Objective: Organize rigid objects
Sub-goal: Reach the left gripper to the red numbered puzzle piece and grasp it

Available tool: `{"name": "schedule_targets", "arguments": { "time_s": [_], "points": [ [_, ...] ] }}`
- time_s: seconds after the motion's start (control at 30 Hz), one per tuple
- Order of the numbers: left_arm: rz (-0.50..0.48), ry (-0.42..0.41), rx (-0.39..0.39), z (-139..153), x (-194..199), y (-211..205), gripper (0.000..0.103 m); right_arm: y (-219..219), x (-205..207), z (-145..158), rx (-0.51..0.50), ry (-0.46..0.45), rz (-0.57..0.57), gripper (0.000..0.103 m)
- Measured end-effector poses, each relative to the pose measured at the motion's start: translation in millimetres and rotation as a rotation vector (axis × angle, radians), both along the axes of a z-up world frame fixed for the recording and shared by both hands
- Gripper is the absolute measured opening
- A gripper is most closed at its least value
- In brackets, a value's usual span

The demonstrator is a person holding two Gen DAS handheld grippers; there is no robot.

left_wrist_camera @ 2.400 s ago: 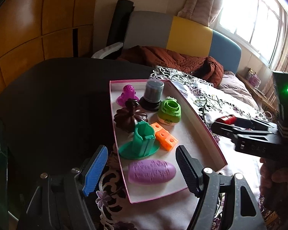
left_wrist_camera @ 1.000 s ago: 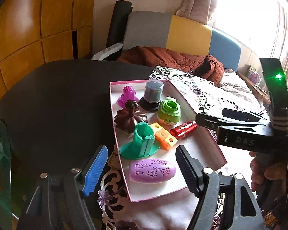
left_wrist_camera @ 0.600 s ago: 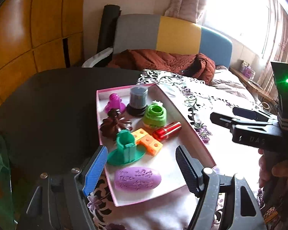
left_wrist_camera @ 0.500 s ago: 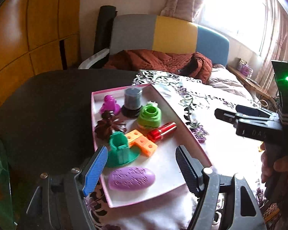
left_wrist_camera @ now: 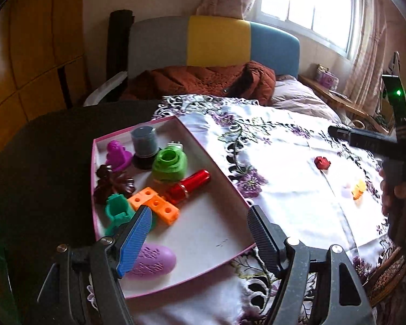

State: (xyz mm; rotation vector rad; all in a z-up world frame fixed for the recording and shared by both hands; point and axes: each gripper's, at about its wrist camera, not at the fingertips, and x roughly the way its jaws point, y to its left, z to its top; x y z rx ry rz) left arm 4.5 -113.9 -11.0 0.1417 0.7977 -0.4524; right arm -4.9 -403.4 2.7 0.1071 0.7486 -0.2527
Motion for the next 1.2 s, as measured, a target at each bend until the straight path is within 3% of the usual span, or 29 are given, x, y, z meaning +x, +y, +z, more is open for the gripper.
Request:
{"name": "schedule_targets", "arguments": {
  "time_s": [0.23,0.37,0.57,0.87,1.2],
  "points": [
    [-0.051,0.023,-0.002,-0.7,0.8,-23.4,0.074,-77.3,-17.4,-10.1,-0.021,-0.014,-0.228,0.092],
    [-0.097,0.027,-0.009,-0.1,2.6,-44.3,0.074,-120.9,-35.3,-18.5,0.104,-0.042,-0.424,0.092],
    [-0.203,0.039,-0.014,-2.3,1.4,-92.1,0.072,-153.6,-53.3,-26.1,0.221,-0.057,-0.572,0.092],
    [-0.357,0.103,-0.01,-19.8,8.9,-172.7,0.069,-168.7,-68.2,-31.6,0.309,-0.072,-0.657,0.092],
    [-0.429,0.183,-0.008,-40.7,37.2,-268.3,0.069,-173.4,-72.2,-30.9,0.347,-0.099,-0.666,0.093]
  ]
}}
